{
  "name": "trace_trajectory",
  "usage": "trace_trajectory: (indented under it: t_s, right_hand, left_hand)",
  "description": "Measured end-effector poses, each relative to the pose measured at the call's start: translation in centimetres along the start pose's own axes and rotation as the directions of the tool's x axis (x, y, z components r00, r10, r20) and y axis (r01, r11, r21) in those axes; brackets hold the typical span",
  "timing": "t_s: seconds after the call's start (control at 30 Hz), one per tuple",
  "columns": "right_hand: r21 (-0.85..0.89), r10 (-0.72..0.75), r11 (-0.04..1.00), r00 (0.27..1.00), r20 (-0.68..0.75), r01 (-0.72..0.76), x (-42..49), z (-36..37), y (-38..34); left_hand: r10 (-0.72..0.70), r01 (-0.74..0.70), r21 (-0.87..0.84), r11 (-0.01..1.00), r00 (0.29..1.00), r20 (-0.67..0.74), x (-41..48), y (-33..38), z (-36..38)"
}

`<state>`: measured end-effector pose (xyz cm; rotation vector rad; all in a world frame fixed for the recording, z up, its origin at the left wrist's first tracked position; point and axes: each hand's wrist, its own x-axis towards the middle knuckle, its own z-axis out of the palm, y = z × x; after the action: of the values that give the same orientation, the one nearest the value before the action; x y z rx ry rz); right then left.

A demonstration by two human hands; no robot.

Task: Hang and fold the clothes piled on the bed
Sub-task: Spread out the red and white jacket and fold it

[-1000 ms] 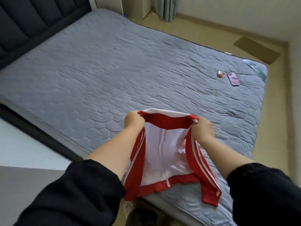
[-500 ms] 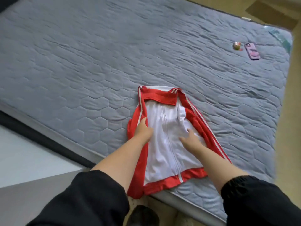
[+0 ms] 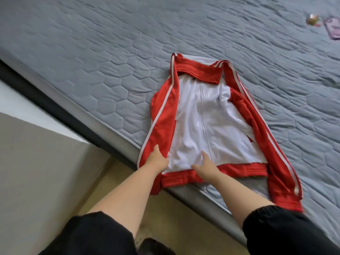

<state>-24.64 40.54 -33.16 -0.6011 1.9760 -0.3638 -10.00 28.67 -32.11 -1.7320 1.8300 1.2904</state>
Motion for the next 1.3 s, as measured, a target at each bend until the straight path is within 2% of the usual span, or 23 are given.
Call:
trace_trajectory:
  t_s: [0.07,0.17,0.23,0.33,0.43,0.53,0.6,0.67,0.77,0.83,0.9,0.93,0.97,1.0,1.07,1.13,1.2,1.3]
  right_hand:
    - [-0.054,-0.075,0.996,0.997,-0.014,0.074,1.1,0.9,0.2]
    - [-0.172,-0.133,0.978,0.99,-0.056,0.122,3.5,1.4,0.1]
    - [-0.262,-0.096,0.962,0.992,-0.081,0.072,5.0,1.8,0.1]
    - [-0.387,-0.013,0.921,0.988,-0.152,-0.047,7.3,2.7,-0.6]
    - [-0.5,0.026,0.859,0.984,-0.176,-0.112,9.8,3.1,-2.1]
    - [-0.544,0.027,0.832,0.987,-0.159,-0.11,11.2,3.3,-3.0]
    - [-0.503,0.005,0.86,0.988,-0.156,-0.084,11.4,3.5,-2.5]
    - [-0.447,-0.007,0.892,0.986,-0.165,-0.068,10.8,3.6,-1.5]
    - [-0.369,-0.063,0.929,0.979,-0.192,-0.013,9.2,3.6,0.2]
    - [-0.357,-0.112,0.934,0.971,-0.213,0.029,8.3,3.7,0.9]
    - [-0.354,-0.135,0.934,0.965,-0.224,0.049,7.6,4.0,1.2]
    - [-0.342,-0.139,0.938,0.963,-0.23,0.054,7.4,4.0,1.3]
    - [-0.326,-0.143,0.943,0.962,-0.232,0.062,7.1,3.9,1.3]
    - [-0.307,-0.153,0.949,0.959,-0.237,0.076,6.9,3.8,1.4]
    - [-0.261,-0.196,0.957,0.947,-0.254,0.129,6.4,3.6,1.6]
    - [-0.198,-0.26,0.958,0.918,-0.298,0.207,5.9,3.3,2.3]
    - [-0.076,-0.266,0.963,0.885,-0.382,0.257,5.2,2.4,3.4]
    - [0.072,-0.126,0.976,0.805,-0.58,0.205,3.8,-0.1,7.0]
  left_hand:
    - [-0.005,0.007,0.058,0.998,0.999,-0.048,0.7,-0.6,1.3]
    - [0.007,0.03,0.176,0.984,0.978,-0.21,2.6,-0.4,2.1]
    - [0.056,0.018,0.237,0.971,0.951,-0.305,3.9,-0.4,2.3]
    - [0.118,-0.012,0.239,0.971,0.894,-0.433,5.9,-1.1,2.6]
    - [0.174,-0.07,0.23,0.971,0.864,-0.473,8.1,-2.1,1.9]
    - [0.165,-0.165,0.051,0.985,0.811,-0.561,9.5,-2.0,0.4]
    - [0.026,-0.217,-0.209,0.954,0.75,-0.661,9.5,-1.4,-1.0]
    - [-0.143,-0.264,-0.442,0.857,0.703,-0.696,8.5,-0.4,-2.8]
    - [-0.206,-0.394,-0.501,0.771,0.59,-0.781,6.5,1.5,-7.4]
    - [-0.105,-0.565,-0.374,0.736,0.45,-0.887,4.8,2.9,-11.2]
    - [0.156,-0.673,-0.082,0.735,0.286,-0.946,3.7,3.6,-13.6]
    - [0.327,-0.659,0.076,0.748,0.266,-0.907,3.5,3.7,-13.9]
    - [0.47,-0.596,0.216,0.774,0.31,-0.826,3.7,3.7,-13.3]
    - [0.56,-0.507,0.336,0.794,0.393,-0.73,4.0,3.4,-12.2]
    - [0.615,-0.391,0.479,0.786,0.569,-0.545,4.7,2.6,-8.1]
    - [0.627,-0.4,0.529,0.748,0.687,-0.368,5.2,1.8,-2.9]
    - [0.654,-0.439,0.598,0.671,0.73,-0.198,5.5,1.5,2.3]
    - [0.682,-0.507,0.612,0.606,0.728,-0.072,5.3,3.1,8.7]
